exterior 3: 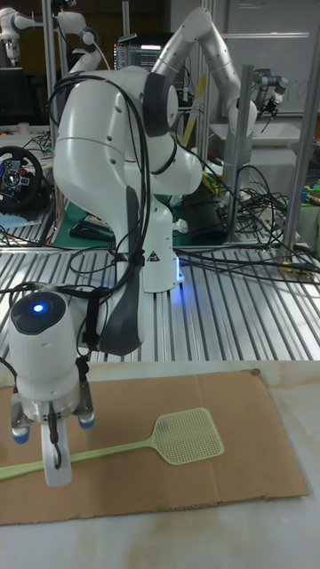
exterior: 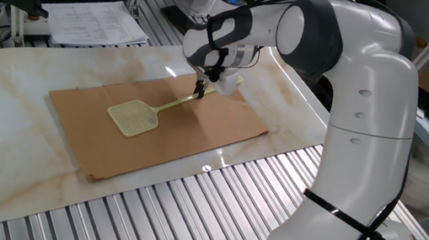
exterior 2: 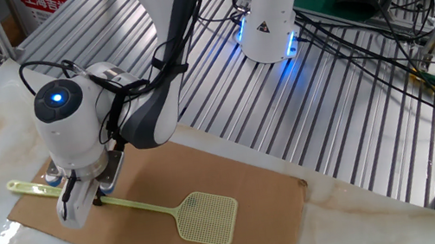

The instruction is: Swat with a flyswatter

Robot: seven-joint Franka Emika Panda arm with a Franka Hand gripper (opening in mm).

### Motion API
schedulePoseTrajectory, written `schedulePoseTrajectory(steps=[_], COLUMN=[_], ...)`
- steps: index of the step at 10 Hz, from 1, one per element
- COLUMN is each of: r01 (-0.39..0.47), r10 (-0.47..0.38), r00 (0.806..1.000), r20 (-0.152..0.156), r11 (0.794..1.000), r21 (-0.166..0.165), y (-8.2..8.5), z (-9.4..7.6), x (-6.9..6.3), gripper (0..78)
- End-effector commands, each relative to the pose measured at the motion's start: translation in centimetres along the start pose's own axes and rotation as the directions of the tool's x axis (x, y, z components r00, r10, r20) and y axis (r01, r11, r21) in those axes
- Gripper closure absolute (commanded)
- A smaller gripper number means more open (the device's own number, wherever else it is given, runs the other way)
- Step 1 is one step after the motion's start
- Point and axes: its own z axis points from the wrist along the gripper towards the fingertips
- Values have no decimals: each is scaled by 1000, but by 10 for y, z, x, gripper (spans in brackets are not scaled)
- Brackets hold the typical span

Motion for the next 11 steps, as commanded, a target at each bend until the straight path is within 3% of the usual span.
schedulePoseTrajectory(steps=[1, 5, 11], r01=[33, 43, 104], r10=[-33, -43, -103], r00=[998, 997, 992], r20=[52, 59, 70], r11=[999, 999, 995], r21=[5, -1, -10], y=[3, 2, -3], z=[-35, -48, -63], x=[-1, -3, -17], gripper=[764, 764, 764])
